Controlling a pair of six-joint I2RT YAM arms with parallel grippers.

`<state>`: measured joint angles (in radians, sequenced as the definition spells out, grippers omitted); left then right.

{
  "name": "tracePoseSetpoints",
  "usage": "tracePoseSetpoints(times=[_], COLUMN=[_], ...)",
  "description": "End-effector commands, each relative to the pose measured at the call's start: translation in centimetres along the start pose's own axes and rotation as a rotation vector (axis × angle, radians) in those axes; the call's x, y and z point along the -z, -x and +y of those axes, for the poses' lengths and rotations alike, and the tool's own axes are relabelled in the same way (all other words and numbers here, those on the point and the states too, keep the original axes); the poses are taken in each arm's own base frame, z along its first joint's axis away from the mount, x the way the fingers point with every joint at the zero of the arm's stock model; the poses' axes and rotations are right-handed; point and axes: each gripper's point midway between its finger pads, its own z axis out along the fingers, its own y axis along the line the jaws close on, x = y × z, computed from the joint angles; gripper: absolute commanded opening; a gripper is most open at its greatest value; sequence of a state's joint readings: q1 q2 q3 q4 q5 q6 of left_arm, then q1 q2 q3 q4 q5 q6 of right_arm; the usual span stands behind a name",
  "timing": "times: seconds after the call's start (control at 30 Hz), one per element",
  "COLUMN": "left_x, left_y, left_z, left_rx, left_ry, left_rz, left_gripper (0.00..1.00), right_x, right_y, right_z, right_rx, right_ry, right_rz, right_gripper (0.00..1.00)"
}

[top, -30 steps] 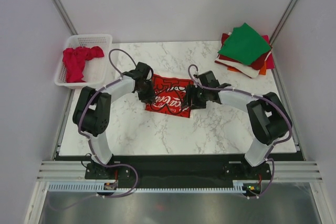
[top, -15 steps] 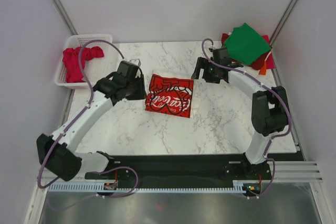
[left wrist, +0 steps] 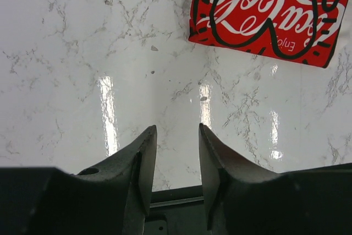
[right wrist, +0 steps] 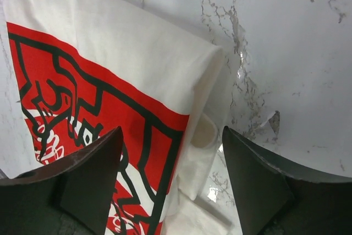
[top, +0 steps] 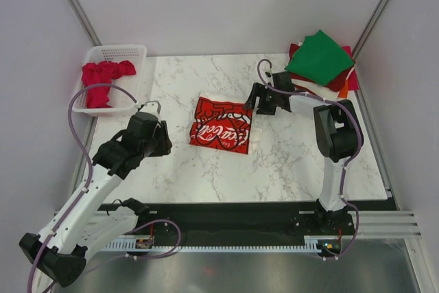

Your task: Fold and stack the t-shirts

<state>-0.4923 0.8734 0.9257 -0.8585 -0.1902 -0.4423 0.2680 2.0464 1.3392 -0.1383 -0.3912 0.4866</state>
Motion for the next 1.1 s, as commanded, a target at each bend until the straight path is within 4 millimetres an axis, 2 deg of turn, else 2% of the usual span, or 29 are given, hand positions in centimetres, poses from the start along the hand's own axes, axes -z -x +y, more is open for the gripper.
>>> tracePoseSetpoints(times=[0.0,0.07,0.13,0.17,0.23,0.3,0.33,0.37,0.43,0.5,0.6,0.67,0.7,0.77,0.8,0.9,1.07], left_x=[0.2,0.1,0.0,0.0,0.1,0.8,1.3,1.8,3.2,4.0,5.7,6.2,6.2,6.3,6.4,7.0,6.8], left_y=[1.0,0.9,0.8,0.8,0.9,1.2,1.4,1.5,1.7,1.8,2.2,2.4,2.4,2.3,2.4,2.5,2.5], left_z=[1.0,1.0,1.0,1.0,1.1,0.9,0.8,0.4,-0.1,-0.3,-0.3,0.1,0.2,1.0,1.3,1.6,1.8], left_rx=[-0.008,-0.007,-0.007,-0.006,-0.002,0.016,0.023,0.037,0.046,0.058,0.072,0.094,0.103,0.115,0.12,0.123,0.124], left_ry=[0.042,0.044,0.047,0.049,0.051,0.032,0.021,-0.006,-0.061,-0.097,-0.137,-0.148,-0.146,-0.126,-0.114,-0.117,-0.103], left_rz=[-0.066,-0.061,-0.059,-0.058,-0.064,-0.085,-0.094,-0.101,-0.14,-0.168,-0.239,-0.299,-0.315,-0.352,-0.365,-0.394,-0.393], left_gripper=[0.44,0.44,0.44,0.44,0.43,0.43,0.43,0.43,0.44,0.45,0.46,0.46,0.46,0.46,0.46,0.46,0.46], right_x=[-1.9,-2.3,-2.7,-3.0,-3.3,-3.6,-3.7,-3.8,-3.4,-2.4,0.1,2.0,3.0,4.4,5.2,6.6,7.1], right_y=[-3.5,-4.3,-5.1,-5.3,-6.0,-6.3,-6.2,-5.6,-5.6,-4.2,-1.2,0.5,2.4,3.8,5.4,7.1,9.2], right_z=[-1.7,-1.7,-1.8,-1.7,-1.5,-0.7,-0.3,0.2,1.2,2.7,5.4,6.5,7.6,7.8,8.5,8.9,9.2], right_rx=[-0.067,-0.077,-0.093,-0.092,-0.118,-0.141,-0.145,-0.14,-0.154,-0.136,-0.089,-0.049,-0.023,0.0,0.015,0.017,0.017], right_ry=[0.003,0.01,0.018,0.032,0.062,0.132,0.159,0.193,0.248,0.293,0.328,0.3,0.3,0.251,0.253,0.234,0.218], right_rz=[0.078,0.092,0.098,0.095,0.098,0.089,0.087,0.063,0.063,0.034,-0.03,-0.064,-0.099,-0.122,-0.157,-0.176,-0.202], right_gripper=[0.8,0.73,0.59,0.43,0.32,0.15,0.05,0.0,0.0,0.0,0.0,0.0,0.0,0.0,0.0,0.0,0.0])
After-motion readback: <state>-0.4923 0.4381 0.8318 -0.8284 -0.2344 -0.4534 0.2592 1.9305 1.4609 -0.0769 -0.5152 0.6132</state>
